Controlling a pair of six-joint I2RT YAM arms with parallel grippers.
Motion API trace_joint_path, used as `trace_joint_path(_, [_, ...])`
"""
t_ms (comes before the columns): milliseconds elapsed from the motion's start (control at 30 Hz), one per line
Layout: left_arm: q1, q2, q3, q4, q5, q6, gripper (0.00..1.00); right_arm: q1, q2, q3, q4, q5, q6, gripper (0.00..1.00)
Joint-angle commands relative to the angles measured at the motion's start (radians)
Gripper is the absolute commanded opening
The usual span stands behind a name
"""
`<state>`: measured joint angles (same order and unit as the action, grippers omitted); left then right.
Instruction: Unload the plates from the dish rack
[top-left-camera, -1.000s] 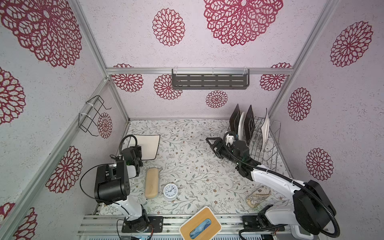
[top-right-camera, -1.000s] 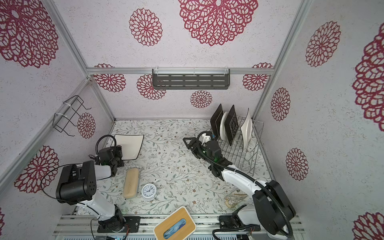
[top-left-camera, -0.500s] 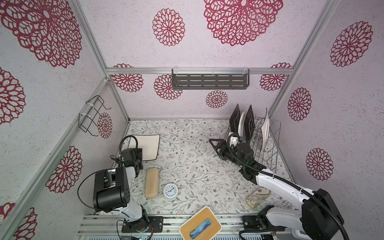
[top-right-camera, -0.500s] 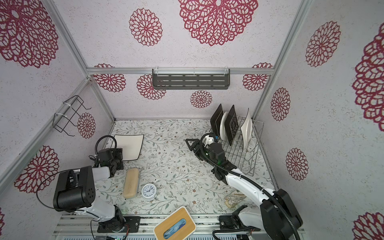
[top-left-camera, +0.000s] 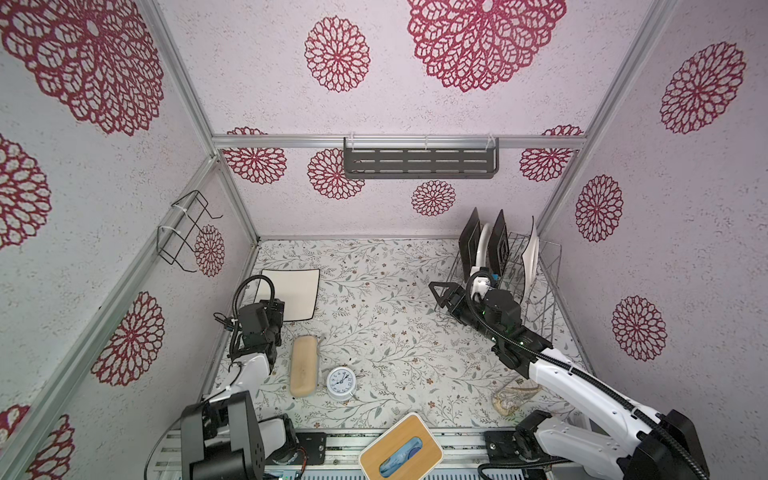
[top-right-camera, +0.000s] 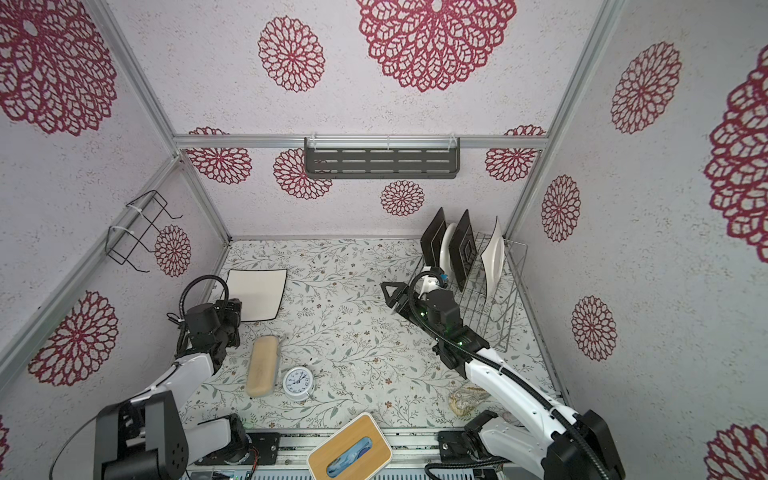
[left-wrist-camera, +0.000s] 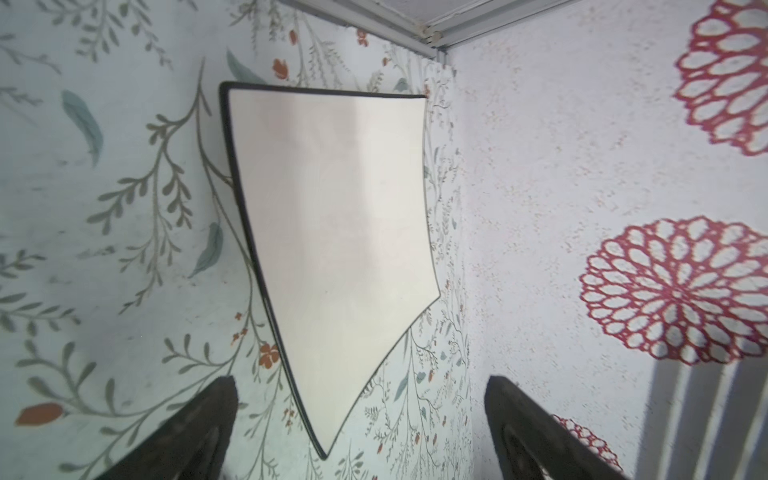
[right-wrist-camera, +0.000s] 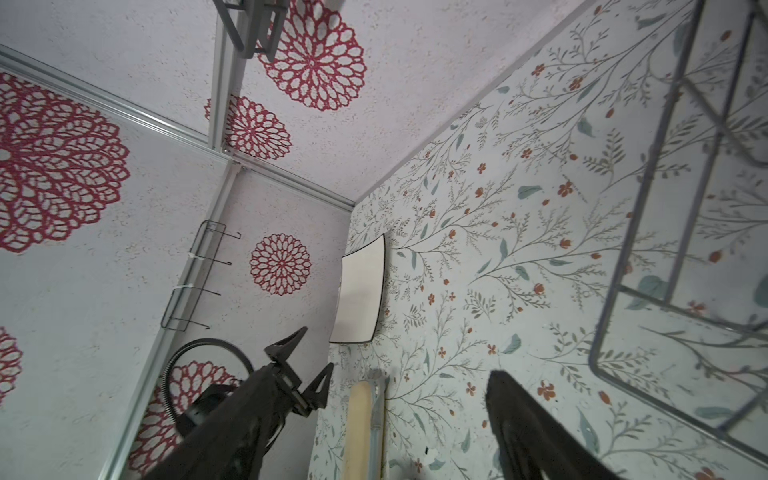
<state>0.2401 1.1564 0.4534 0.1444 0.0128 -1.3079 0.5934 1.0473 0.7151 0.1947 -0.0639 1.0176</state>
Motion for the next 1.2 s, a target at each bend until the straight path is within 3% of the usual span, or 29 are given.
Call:
trace_joint_path(0, [-0.051,-0.084,0.022,-0.132,-0.041,0.075,0.97,-0.004,-0.049,0.059,-0.110,0.103,-0.113,0.83])
trace_joint_path(233, [-0.177,-0.206,0.082,-0.237,-0.042,0.134,0.97,-0.005,-0.062,0.147,-0.317,0.249,-0.246,0.84])
trace_joint_path(600, [-0.351,-0.199,0.186,-0.233,0.026,0.175,0.97,-0.037,0.010,0.260,-0.567,0.583,-0.401,0.87])
trace_joint_path(767, [-0.374,-0.122,0.254,-0.240,0.115,0.209,0.97,-0.076,0.056,0.306,-0.672,0.727,-0.433,0.87])
trace_joint_path(933, [-0.394,-0.108,0.271,-0.207,0.092,0.225,0.97,-0.115,0.126,0.333,-0.738,0.866,-0.476,0.85])
trace_joint_path(1167, [-0.399,-0.020,0.295,-0.142,0.168,0.208,0.97,-0.193,0.247,0.348,-0.741,1.001,-0.522,0.79])
